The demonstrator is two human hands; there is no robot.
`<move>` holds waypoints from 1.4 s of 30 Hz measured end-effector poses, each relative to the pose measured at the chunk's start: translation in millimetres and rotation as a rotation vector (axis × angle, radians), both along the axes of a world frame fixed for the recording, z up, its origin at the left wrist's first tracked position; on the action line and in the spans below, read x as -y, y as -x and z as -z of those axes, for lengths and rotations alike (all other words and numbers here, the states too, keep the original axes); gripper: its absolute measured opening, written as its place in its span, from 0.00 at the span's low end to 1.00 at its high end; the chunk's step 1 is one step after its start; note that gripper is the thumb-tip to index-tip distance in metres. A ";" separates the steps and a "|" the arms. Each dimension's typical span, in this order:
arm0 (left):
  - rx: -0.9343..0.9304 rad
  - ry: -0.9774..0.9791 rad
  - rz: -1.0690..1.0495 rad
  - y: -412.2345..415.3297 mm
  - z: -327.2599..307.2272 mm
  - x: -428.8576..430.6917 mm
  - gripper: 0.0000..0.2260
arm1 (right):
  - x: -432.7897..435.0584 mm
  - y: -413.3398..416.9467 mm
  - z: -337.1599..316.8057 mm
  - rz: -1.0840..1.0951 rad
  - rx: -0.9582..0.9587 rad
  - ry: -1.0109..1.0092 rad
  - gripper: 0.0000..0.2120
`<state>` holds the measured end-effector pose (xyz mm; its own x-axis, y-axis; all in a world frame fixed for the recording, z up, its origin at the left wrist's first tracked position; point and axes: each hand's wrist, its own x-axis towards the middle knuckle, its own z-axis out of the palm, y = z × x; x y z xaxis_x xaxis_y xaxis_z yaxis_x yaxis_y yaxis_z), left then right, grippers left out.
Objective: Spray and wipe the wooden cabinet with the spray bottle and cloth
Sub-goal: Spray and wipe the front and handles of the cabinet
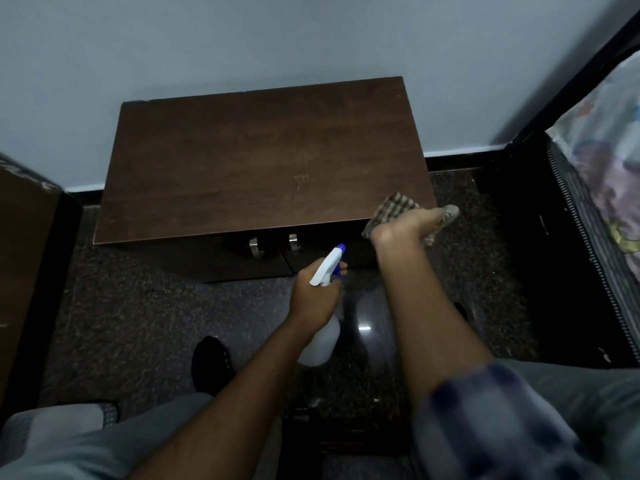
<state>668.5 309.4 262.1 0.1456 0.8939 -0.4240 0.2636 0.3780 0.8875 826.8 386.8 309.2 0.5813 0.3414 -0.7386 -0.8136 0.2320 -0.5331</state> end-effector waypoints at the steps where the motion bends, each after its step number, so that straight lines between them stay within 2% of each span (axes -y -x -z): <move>1: 0.000 0.009 -0.010 5.4 1.5 2.7 0.20 | -4.3 8.2 -2.2 0.048 -0.016 0.043 0.29; 4: 0.018 0.026 -0.066 14.9 5.3 8.4 0.20 | 1.6 40.3 4.9 -0.073 -0.182 -0.032 0.24; 6: 0.036 0.033 -0.077 15.5 9.1 10.3 0.21 | 4.4 38.3 5.0 -0.158 -0.209 -0.102 0.24; 8: 0.038 0.033 -0.069 13.5 9.1 10.6 0.20 | -3.0 20.8 6.9 -0.158 -0.192 -0.181 0.28; 10: 0.019 0.043 -0.040 12.9 10.8 12.2 0.20 | -6.9 11.5 16.4 -0.117 -0.161 -0.146 0.32; 12: 0.004 0.060 -0.043 15.3 13.3 11.3 0.20 | 2.0 14.1 34.8 -0.173 -0.158 -0.130 0.33; 16: -0.036 0.104 -0.003 14.7 29.5 7.6 0.09 | 46.9 -12.8 75.1 -0.195 -0.139 -0.095 0.27; 18: -0.063 0.124 0.049 7.9 36.8 6.3 0.10 | 75.0 -35.2 91.0 -0.192 -0.125 -0.055 0.27; 22: -0.090 0.187 0.085 -11.7 57.9 -2.3 0.11 | 118.8 -32.6 111.9 -0.242 -0.119 0.004 0.15; 25: -0.053 0.197 0.122 -22.1 66.4 -9.3 0.24 | 119.8 -6.4 116.3 -0.286 -0.167 0.101 0.16; 26: -0.054 0.195 0.122 -24.3 67.2 -11.1 0.26 | 116.7 2.9 120.2 -0.286 -0.175 0.100 0.16; 29: -0.065 0.164 0.071 -19.9 72.3 -15.0 0.20 | 80.5 19.1 120.2 -0.254 -0.166 0.007 0.15; 30: -0.070 0.152 0.063 -14.7 73.9 -15.8 0.19 | 60.1 17.7 120.2 -0.205 -0.148 -0.046 0.17; 31: -0.072 0.143 0.057 -8.8 75.7 -16.2 0.17 | 39.5 14.2 116.5 -0.165 -0.151 -0.083 0.24; 35: -0.098 0.169 0.009 19.9 80.1 -17.6 0.13 | -13.1 18.7 112.8 -0.089 -0.265 0.025 0.58; 36: -0.110 0.175 -0.005 24.8 80.8 -17.2 0.13 | -7.9 28.2 116.7 -0.118 -0.269 0.009 0.61; 39: -0.079 0.135 -0.012 30.5 82.8 -18.2 0.12 | 7.7 44.0 125.5 -0.178 -0.296 -0.111 0.41; 42: -0.053 0.131 -0.007 31.5 85.2 -19.4 0.22 | -3.3 13.1 127.7 -0.105 -0.251 -0.120 0.42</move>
